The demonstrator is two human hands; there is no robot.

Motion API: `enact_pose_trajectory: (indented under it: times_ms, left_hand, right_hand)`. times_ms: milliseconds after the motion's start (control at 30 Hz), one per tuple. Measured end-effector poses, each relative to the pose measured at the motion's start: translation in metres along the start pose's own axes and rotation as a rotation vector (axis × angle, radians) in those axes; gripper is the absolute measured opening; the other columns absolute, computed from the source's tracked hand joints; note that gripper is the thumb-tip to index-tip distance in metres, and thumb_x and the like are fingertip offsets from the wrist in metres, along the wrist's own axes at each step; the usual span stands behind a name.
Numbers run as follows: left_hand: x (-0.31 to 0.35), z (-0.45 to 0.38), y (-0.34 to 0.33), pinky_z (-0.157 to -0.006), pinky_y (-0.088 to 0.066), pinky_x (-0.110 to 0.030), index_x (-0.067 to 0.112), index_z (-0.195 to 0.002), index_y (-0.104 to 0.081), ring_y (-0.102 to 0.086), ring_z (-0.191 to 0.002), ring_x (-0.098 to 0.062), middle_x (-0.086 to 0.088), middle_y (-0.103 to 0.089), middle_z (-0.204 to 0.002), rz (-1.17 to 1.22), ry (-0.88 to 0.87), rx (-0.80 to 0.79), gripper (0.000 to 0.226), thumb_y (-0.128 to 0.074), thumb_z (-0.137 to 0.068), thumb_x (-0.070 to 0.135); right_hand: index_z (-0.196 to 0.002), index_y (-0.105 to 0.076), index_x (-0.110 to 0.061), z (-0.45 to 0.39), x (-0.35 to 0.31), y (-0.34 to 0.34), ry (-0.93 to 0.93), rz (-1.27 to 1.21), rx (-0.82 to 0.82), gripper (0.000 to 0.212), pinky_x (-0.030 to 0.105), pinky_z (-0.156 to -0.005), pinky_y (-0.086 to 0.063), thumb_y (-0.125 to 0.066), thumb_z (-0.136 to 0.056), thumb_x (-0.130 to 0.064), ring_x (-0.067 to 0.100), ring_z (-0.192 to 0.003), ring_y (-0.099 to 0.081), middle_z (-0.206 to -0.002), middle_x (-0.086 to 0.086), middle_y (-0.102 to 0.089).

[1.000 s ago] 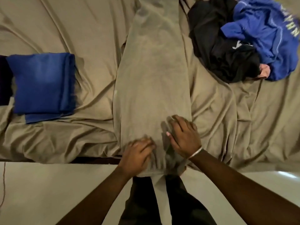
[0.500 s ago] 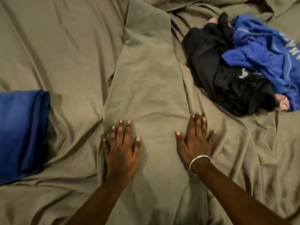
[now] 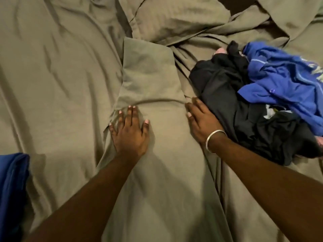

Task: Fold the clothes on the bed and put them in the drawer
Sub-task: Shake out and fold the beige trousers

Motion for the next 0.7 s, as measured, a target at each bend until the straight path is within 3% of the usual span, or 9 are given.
enact_pose_trajectory:
  times_ms: [133,300,367,467,533,600,633,700]
  left_hand:
    - [0.005,-0.04,0.016,-0.114,-0.021,-0.058,0.009,-0.155,-0.022,-0.031,-0.142,-0.034,-0.014,-0.033,-0.155,0.069,0.039,0.11,0.079,-0.028,-0.093,0.059]
    - [0.004,-0.125,0.033,-0.106,-0.034,-0.053,0.007,-0.143,-0.04,-0.037,-0.133,-0.038,-0.019,-0.041,-0.145,0.075,0.132,0.105,0.073,-0.044,-0.095,0.061]
    - [0.01,-0.154,0.047,-0.102,-0.038,-0.05,0.01,-0.128,-0.053,-0.045,-0.127,-0.039,-0.018,-0.051,-0.135,0.223,0.253,0.059,0.066,-0.045,-0.093,0.064]
    - [0.014,-0.193,0.058,-0.106,-0.04,-0.043,0.008,-0.132,-0.054,-0.052,-0.124,-0.038,-0.015,-0.055,-0.136,0.593,0.46,-0.12,0.079,-0.057,-0.083,0.07]
    - [0.021,-0.208,0.061,-0.106,-0.043,-0.043,0.014,-0.136,-0.052,-0.057,-0.119,-0.034,-0.01,-0.058,-0.136,0.862,0.522,-0.302,0.087,-0.069,-0.073,0.071]
    - [0.032,-0.201,0.063,-0.104,-0.045,-0.045,0.023,-0.132,-0.054,-0.06,-0.111,-0.032,-0.008,-0.063,-0.127,0.992,0.513,-0.525,0.071,-0.071,-0.077,0.064]
    - [0.035,-0.198,0.064,-0.103,-0.045,-0.046,0.025,-0.133,-0.055,-0.061,-0.11,-0.032,-0.007,-0.065,-0.124,0.971,0.501,-0.63,0.074,-0.074,-0.073,0.064]
    - [0.039,-0.203,0.066,-0.103,-0.046,-0.047,0.029,-0.131,-0.056,-0.062,-0.11,-0.031,-0.006,-0.066,-0.122,0.931,0.51,-0.752,0.084,-0.08,-0.06,0.067]
  right_hand:
    - [-0.133,-0.057,0.001,-0.009,0.023,-0.002,-0.056,-0.126,0.275,0.042,0.011,-0.115,-0.017,-0.042,-0.096,-0.009,0.025,-0.135,-0.04,-0.146,0.02,-0.047]
    - [-0.133,-0.053,0.007,-0.019,0.046,-0.039,-0.05,-0.227,0.288,0.045,0.019,-0.117,-0.022,-0.035,-0.095,-0.008,0.028,-0.134,-0.039,-0.143,0.024,-0.046]
    - [-0.138,-0.047,-0.007,-0.021,0.047,-0.046,-0.097,-0.36,0.255,0.04,0.014,-0.115,-0.022,-0.037,-0.1,-0.015,0.023,-0.133,-0.036,-0.146,0.017,-0.042]
    - [-0.131,-0.038,-0.035,-0.019,0.042,-0.049,-0.2,-0.482,0.224,0.045,0.017,-0.114,-0.024,-0.031,-0.097,-0.064,0.008,-0.137,-0.034,-0.143,-0.013,-0.033]
    - [-0.127,-0.036,-0.041,-0.024,0.042,-0.051,-0.223,-0.469,0.226,0.057,0.027,-0.116,-0.025,-0.028,-0.086,-0.08,0.01,-0.138,-0.036,-0.139,-0.019,-0.032]
    - [-0.126,-0.038,-0.041,-0.02,0.043,-0.053,-0.249,-0.447,0.221,0.06,0.026,-0.115,-0.025,-0.032,-0.083,-0.083,0.009,-0.136,-0.035,-0.14,-0.017,-0.033]
    - [-0.127,-0.041,-0.04,-0.018,0.046,-0.057,-0.265,-0.441,0.203,0.057,0.019,-0.114,-0.024,-0.037,-0.085,-0.079,0.001,-0.135,-0.035,-0.144,-0.012,-0.035]
    - [-0.14,-0.044,-0.028,-0.018,0.05,-0.058,-0.301,-0.421,0.152,0.049,0.006,-0.112,-0.013,-0.04,-0.095,-0.049,-0.02,-0.135,-0.02,-0.152,0.001,-0.036]
Point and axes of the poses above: each hand's wrist, its own z-axis away from the middle knuckle, its own y-axis out of the back of the hand, x = y × z, the point moved 4 cm from there along -z, towards the middle knuckle
